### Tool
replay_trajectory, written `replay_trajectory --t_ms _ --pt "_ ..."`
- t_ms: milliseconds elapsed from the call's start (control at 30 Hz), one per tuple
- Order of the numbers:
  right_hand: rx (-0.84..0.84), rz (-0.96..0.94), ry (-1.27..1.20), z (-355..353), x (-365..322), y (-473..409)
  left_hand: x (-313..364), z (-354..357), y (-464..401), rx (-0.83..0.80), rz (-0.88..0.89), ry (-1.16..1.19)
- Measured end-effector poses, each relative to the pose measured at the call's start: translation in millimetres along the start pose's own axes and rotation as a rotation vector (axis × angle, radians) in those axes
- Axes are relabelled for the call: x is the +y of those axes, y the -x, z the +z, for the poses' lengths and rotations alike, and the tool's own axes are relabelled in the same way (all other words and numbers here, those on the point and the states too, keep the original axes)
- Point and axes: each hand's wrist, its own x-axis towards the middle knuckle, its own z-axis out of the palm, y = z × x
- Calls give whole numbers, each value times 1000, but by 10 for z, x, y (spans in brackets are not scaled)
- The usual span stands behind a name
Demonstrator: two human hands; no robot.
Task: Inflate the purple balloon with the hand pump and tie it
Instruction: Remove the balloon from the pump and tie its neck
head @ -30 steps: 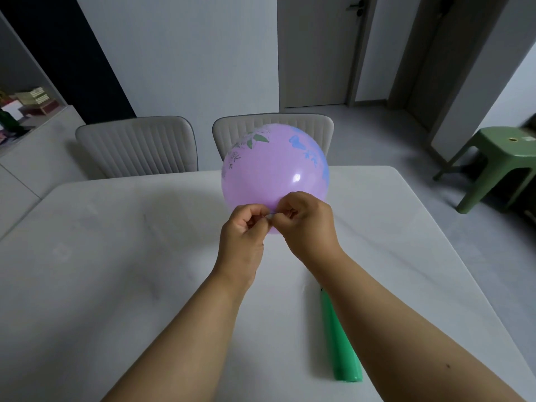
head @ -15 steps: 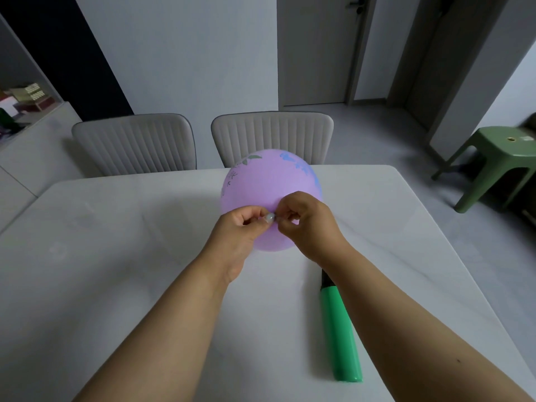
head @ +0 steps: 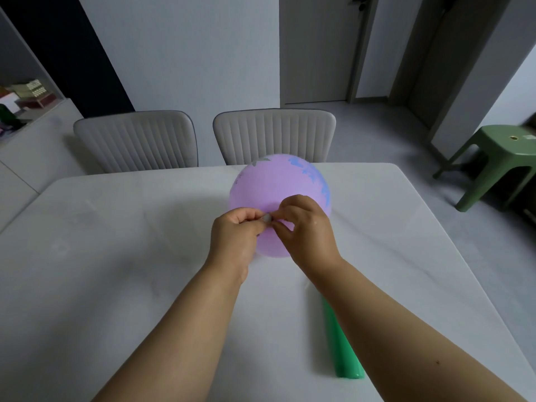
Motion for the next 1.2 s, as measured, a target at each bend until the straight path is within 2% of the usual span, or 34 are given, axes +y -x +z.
replay_trajectory --t_ms 233,467,567,667,800,967,1033,1133,1200 --pt "5 -30 -1 65 52 121 -81 -2 57 77 -31 -35" --pt "78 -73 24 27 98 188 -160 -25 68 175 50 -145" --pt "109 -67 26 -6 128 207 -186 -49 37 224 127 -378" --pt "71 -33 -21 -30 153 250 -249 -81 -29 140 129 -569" --pt "-42 60 -119 -86 168 308 -380 -74 -57 -73 75 -428" --pt "-78 69 -200 -286 176 301 -412 -88 9 -67 107 -403" --pt "-64 204 -148 -322 213 303 -431 -102 46 -68 130 -408" --pt "-137 560 -107 -324 253 301 -504 -133 117 -78 165 -408" --pt "-187 659 -182 -304 299 305 -567 -146 154 -80 186 -433"
